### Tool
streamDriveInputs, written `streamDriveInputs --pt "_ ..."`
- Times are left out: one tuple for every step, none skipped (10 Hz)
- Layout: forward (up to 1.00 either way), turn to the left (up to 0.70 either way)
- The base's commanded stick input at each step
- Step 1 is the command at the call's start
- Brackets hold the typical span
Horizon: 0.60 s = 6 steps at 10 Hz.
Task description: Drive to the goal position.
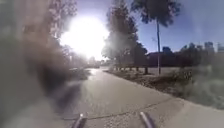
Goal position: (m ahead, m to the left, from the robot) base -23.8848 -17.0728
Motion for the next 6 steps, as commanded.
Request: streamDriveInputs --pt "0.0 -1.0" --pt "0.0 -1.0" --pt "0.0 -1.0" --pt "0.0 -1.0" --pt "0.0 -1.0" --pt "0.0 -1.0"
